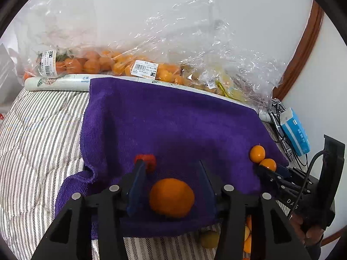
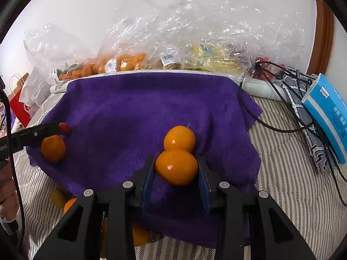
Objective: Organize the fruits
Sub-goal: 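Lower the small orange onto the towel and open the right tool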
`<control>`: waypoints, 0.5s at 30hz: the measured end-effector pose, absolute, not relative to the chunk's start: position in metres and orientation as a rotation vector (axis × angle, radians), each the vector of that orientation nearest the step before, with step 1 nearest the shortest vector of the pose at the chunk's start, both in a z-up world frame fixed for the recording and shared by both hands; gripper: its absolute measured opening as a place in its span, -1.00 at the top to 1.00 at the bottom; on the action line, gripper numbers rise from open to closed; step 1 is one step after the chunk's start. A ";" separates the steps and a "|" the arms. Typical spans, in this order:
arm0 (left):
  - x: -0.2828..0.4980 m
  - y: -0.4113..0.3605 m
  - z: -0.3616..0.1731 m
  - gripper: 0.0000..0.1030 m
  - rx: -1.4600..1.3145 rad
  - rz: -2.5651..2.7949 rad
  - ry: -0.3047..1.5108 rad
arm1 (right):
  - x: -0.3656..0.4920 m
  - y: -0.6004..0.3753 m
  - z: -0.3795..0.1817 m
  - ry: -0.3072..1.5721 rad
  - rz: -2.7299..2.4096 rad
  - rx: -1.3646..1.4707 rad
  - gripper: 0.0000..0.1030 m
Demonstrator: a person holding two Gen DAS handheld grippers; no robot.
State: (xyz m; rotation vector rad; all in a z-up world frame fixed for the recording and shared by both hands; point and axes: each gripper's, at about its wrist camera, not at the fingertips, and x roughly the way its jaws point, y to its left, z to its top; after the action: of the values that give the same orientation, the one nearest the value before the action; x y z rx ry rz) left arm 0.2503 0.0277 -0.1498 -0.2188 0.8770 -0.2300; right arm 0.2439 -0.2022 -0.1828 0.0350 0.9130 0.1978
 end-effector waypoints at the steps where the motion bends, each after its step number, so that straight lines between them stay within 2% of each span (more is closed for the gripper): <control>1: 0.250 0.028 -0.150 0.05 -0.217 -0.227 0.876 | 0.244 -0.202 -0.184 0.916 0.196 0.035 0.27; 15: 0.250 0.029 -0.149 0.04 -0.218 -0.228 0.874 | 0.240 -0.204 -0.177 0.891 0.208 0.059 0.27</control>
State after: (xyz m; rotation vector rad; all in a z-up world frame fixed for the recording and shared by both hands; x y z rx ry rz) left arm 0.2502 0.0287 -0.1490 -0.2177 0.8744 -0.2285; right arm 0.2399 -0.2036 -0.1766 0.0585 0.8907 0.2084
